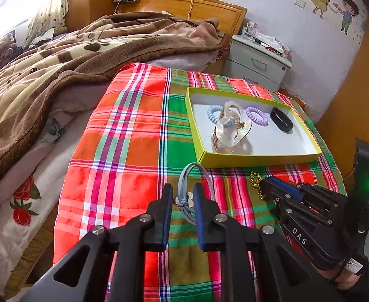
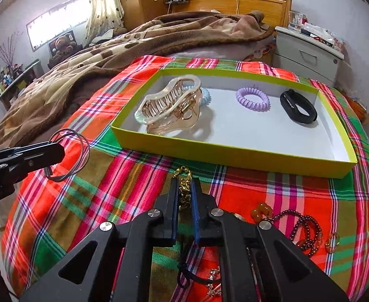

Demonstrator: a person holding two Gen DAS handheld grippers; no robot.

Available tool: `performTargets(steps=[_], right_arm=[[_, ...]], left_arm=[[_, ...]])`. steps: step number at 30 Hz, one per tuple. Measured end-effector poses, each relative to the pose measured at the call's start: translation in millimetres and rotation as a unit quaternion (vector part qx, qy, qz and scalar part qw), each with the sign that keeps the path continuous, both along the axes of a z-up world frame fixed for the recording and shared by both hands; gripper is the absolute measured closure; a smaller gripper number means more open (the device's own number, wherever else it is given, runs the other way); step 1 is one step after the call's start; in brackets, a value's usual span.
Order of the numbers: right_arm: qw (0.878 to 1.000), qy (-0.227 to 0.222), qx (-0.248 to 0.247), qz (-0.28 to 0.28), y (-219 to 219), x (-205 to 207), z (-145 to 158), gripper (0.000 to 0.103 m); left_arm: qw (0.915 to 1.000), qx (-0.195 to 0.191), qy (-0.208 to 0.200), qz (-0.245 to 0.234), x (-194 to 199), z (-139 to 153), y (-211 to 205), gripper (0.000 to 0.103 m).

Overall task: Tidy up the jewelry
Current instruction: 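Lift the grey cord with the left tool while the right tool grasps the gold chain, then carry the grey cord and gold chain into the yellow box and open both tools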

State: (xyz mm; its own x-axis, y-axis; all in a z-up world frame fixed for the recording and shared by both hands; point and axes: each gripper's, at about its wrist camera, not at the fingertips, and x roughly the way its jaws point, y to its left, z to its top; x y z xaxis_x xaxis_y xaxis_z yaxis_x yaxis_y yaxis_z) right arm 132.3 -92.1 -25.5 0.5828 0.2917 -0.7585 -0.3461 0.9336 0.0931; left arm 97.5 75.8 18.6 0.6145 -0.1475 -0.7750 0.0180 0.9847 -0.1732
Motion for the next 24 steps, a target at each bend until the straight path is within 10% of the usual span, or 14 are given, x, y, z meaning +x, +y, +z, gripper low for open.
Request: performTargets(steps=[24], right_arm=[[0.995, -0.054, 0.077, -0.029, -55, 3, 66, 0.094]], left_arm=[[0.9981, -0.004, -0.033, -0.051, 30, 38, -40, 0.086]])
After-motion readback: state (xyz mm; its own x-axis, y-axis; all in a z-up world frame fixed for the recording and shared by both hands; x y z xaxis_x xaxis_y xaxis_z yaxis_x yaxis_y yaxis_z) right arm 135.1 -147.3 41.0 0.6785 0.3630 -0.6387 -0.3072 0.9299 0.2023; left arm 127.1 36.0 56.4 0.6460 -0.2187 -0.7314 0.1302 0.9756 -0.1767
